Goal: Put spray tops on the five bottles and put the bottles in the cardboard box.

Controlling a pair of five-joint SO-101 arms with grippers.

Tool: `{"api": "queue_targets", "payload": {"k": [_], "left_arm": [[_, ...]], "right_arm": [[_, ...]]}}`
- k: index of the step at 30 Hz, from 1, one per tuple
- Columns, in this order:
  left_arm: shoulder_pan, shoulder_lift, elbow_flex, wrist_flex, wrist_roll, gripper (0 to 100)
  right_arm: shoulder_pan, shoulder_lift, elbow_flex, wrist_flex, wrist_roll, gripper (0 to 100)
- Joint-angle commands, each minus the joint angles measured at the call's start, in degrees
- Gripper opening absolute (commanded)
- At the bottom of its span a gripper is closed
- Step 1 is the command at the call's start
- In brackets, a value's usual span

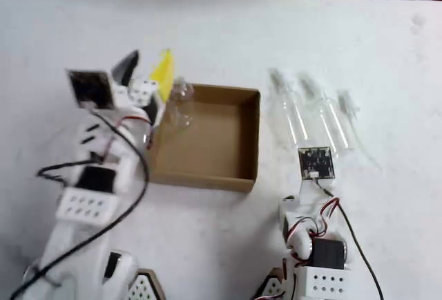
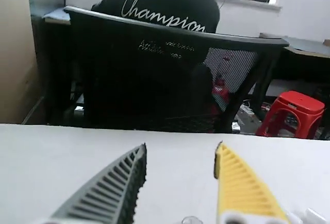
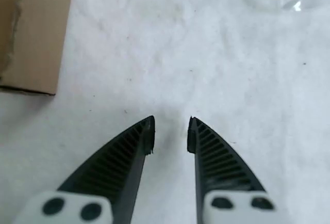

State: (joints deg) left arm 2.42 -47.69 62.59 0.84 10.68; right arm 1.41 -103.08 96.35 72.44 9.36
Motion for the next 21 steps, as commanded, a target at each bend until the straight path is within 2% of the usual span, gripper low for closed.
{"api": "queue_targets", "payload": {"k": [1,10,21], "left_arm": [[-1.9,-8.7,-15.9,34.9,1.5,20],[-6.3,-0.8,-31.8,55.9,1.2,20],[-12.4,28.6,-59.4,84.7,-17.1,20]], "right_arm": [[0.3,-0.2,0.4,0.5,0.7,8.8],[0.3,-0.2,0.4,0.5,0.7,8.8],[0.4,-0.2,0.4,0.5,0.7,8.8]]}}
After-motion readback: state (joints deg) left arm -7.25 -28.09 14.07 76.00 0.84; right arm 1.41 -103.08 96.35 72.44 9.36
